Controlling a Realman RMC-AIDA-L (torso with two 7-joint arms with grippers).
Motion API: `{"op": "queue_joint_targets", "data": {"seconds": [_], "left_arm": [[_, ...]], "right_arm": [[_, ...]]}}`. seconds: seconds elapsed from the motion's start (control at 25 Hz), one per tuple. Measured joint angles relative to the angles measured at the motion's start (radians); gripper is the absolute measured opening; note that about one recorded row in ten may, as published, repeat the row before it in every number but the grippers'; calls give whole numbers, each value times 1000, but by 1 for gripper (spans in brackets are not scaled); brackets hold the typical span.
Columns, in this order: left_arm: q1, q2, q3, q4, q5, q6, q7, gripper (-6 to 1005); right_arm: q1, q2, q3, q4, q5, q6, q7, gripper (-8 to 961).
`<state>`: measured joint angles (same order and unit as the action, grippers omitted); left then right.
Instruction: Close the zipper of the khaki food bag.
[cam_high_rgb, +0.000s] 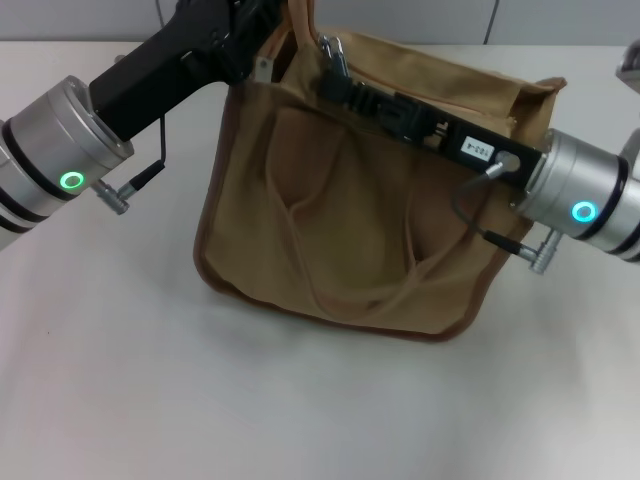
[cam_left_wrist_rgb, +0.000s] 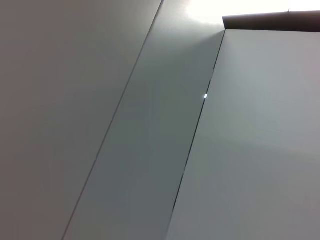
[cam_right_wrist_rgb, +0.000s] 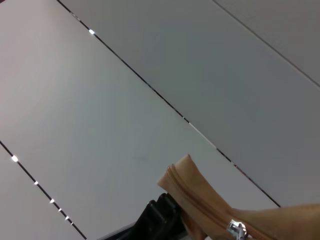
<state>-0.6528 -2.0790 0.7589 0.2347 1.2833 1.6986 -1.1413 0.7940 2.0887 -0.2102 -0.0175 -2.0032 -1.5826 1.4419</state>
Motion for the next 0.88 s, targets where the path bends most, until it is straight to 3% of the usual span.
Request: {"op": "queue_joint_targets", "data": {"seconds": [0.68,0.88], "left_arm": [[84,7,-54,32,1,-36,0,52],[105,8,-92,36,1,-42,0,53]], "right_arm": [[-126,-6,-9,-25,-2,-59,-40,1],[-196,-6,0,-63,1,-81,-38,0]]}}
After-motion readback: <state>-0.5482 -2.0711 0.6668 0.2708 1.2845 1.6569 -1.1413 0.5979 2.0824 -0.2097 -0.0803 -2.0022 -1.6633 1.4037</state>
